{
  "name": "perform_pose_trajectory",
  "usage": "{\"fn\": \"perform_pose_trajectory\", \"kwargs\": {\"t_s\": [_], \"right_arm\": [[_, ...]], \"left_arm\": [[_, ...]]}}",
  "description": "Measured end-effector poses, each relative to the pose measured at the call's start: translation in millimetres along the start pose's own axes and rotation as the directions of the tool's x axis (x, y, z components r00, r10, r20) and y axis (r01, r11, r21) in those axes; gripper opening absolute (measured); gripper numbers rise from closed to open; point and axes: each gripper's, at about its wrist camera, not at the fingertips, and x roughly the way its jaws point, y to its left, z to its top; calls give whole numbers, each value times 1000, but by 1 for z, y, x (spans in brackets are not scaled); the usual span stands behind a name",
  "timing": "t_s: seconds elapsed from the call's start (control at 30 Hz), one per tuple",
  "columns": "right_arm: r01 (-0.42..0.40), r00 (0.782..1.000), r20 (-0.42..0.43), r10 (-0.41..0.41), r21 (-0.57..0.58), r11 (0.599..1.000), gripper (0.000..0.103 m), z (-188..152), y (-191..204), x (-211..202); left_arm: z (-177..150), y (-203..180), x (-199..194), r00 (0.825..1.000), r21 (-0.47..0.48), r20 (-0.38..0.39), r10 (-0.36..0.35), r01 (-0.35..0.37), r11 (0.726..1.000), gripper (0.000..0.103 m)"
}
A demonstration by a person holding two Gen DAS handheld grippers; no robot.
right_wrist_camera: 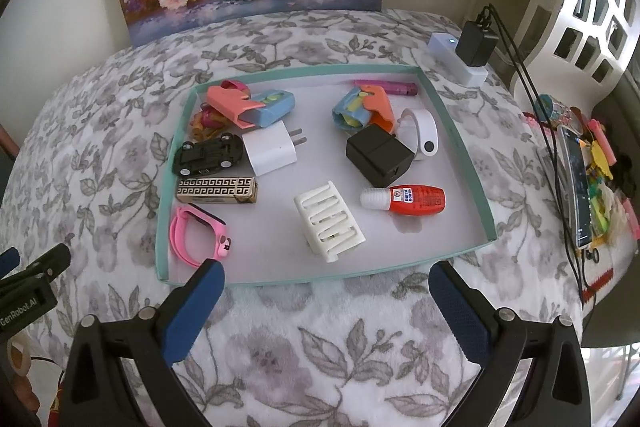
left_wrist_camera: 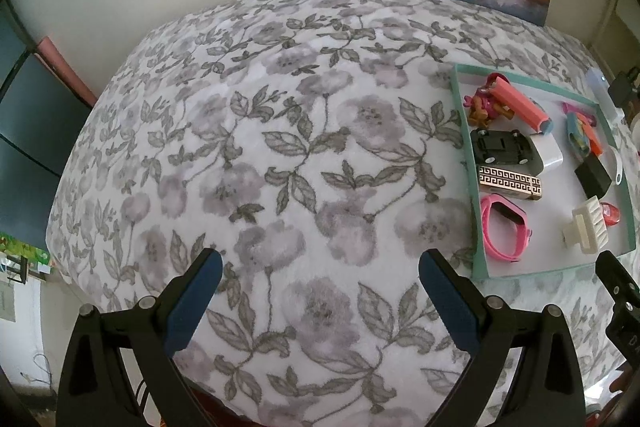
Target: Organize rigid objects
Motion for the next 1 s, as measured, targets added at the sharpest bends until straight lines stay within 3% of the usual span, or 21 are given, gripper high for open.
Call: {"fn": "perform_pose_trajectory", "kwargs": {"t_s": [1.0], "right_arm": [[4, 1000, -3, -4, -3, 1000, 103, -1, 2, 3]], "left_arm": [[0, 0, 1, 1000, 7, 1, 2, -2, 1000, 99]]}}
